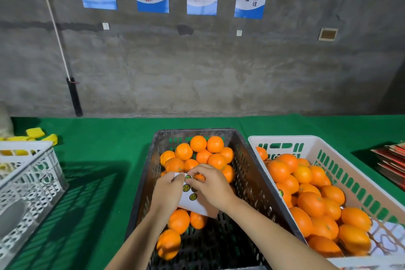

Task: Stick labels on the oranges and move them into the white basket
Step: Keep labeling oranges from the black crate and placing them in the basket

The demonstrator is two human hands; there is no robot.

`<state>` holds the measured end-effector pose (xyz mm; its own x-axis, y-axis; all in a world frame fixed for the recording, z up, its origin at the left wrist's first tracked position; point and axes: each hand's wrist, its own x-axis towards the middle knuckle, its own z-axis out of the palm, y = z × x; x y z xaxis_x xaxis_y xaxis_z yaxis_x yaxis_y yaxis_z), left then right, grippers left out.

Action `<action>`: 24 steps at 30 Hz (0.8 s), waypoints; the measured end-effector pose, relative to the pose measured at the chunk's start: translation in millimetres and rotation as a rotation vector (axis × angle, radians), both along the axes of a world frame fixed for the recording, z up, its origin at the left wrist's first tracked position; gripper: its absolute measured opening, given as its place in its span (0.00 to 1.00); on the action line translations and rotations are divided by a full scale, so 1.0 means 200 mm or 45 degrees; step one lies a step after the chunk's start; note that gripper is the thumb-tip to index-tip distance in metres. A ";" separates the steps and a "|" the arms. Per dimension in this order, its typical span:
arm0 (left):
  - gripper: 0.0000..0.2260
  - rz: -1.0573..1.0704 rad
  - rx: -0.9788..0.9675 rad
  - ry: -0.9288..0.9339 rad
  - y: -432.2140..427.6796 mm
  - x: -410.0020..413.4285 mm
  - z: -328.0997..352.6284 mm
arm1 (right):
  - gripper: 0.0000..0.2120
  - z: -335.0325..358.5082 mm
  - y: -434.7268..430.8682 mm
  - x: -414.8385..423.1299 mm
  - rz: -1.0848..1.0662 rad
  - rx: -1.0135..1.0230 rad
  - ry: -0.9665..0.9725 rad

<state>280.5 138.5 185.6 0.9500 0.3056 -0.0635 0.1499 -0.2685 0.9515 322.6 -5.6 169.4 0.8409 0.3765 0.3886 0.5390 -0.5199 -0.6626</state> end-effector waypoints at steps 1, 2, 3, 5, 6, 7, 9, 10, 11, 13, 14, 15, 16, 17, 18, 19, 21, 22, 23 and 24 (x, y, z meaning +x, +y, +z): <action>0.12 -0.008 0.002 -0.016 0.00 0.00 0.00 | 0.09 -0.01 0.00 0.00 -0.017 0.002 -0.010; 0.10 -0.013 0.010 -0.034 0.00 0.00 0.00 | 0.09 -0.01 0.00 0.00 -0.032 0.007 -0.018; 0.09 -0.014 0.018 -0.045 0.00 -0.01 0.01 | 0.08 -0.01 0.00 0.00 -0.044 0.006 -0.025; 0.09 -0.006 0.017 -0.046 0.00 -0.01 0.00 | 0.08 -0.01 0.00 0.00 -0.056 -0.017 -0.040; 0.10 0.004 0.008 -0.041 0.00 -0.01 0.00 | 0.08 -0.01 0.00 0.00 -0.057 -0.030 -0.048; 0.11 0.014 0.008 -0.031 0.01 -0.01 0.00 | 0.08 -0.01 0.00 0.00 -0.056 -0.035 -0.056; 0.13 0.028 0.060 -0.023 0.01 -0.01 -0.01 | 0.08 -0.02 0.00 0.00 -0.056 -0.028 -0.058; 0.14 0.032 0.091 -0.033 0.01 -0.01 -0.01 | 0.07 -0.02 0.00 0.00 -0.054 -0.028 -0.056; 0.14 0.036 0.106 -0.044 0.01 -0.01 -0.01 | 0.07 -0.03 0.00 0.00 -0.049 -0.029 -0.054; 0.14 0.042 0.171 -0.059 0.01 -0.01 -0.01 | 0.05 -0.04 0.01 0.01 -0.032 0.011 -0.027; 0.15 0.053 0.291 -0.069 0.01 -0.01 -0.02 | 0.05 -0.04 0.01 0.01 -0.020 0.072 0.012; 0.15 0.067 0.461 -0.076 0.01 -0.01 -0.02 | 0.04 -0.04 0.02 0.01 -0.010 0.154 0.067; 0.15 0.085 0.638 -0.088 0.01 -0.02 -0.03 | 0.04 -0.03 0.01 0.02 -0.018 0.243 0.124; 0.15 0.108 0.782 -0.110 0.01 -0.02 -0.03 | 0.06 -0.02 0.01 0.03 -0.049 0.340 0.172; 0.14 0.124 0.882 -0.134 0.01 -0.03 -0.02 | 0.07 -0.01 -0.01 0.04 -0.103 0.444 0.219; 0.14 0.131 0.957 -0.150 0.01 -0.03 -0.02 | 0.06 0.01 -0.02 0.06 -0.174 0.550 0.277; 0.13 0.099 1.100 -0.143 0.02 -0.04 -0.02 | 0.03 0.01 -0.07 0.12 -0.349 0.710 0.429; 0.13 0.068 1.168 -0.136 0.02 -0.05 -0.02 | 0.03 0.00 -0.10 0.15 -0.428 0.774 0.549; 0.12 0.042 1.227 -0.129 0.01 -0.05 -0.03 | 0.03 -0.02 -0.13 0.18 -0.483 0.849 0.699; 0.12 0.030 1.276 -0.125 0.01 -0.05 -0.03 | 0.04 -0.05 -0.16 0.20 -0.510 0.930 0.858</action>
